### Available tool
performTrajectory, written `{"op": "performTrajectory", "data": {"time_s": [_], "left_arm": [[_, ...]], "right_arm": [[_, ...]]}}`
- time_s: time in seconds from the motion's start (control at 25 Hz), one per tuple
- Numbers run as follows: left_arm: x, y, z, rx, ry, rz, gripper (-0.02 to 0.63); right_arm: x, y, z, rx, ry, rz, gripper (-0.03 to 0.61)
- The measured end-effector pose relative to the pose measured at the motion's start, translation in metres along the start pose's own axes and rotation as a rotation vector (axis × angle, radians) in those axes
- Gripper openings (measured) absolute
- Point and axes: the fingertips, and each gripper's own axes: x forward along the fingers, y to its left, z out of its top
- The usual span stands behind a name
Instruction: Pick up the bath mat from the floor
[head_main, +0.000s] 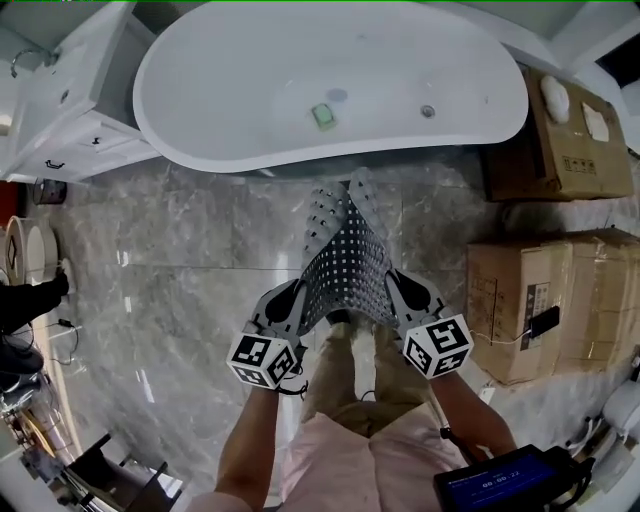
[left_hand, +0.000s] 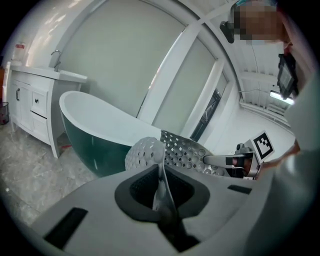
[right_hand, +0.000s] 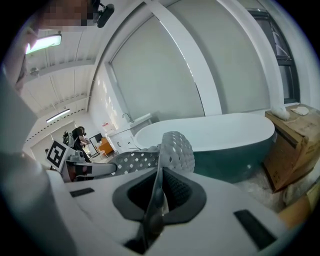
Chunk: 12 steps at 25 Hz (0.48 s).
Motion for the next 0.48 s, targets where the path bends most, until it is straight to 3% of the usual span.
{"op": "performTrajectory", "data": {"time_s": [0.48], "left_arm": [[-0.064, -0.040, 0.068, 0.026, -0.101, -0.053, 0.038]], "right_arm": [[-0.061, 0.038, 0.071, -0.027, -0.089, -0.012, 0.028]]}}
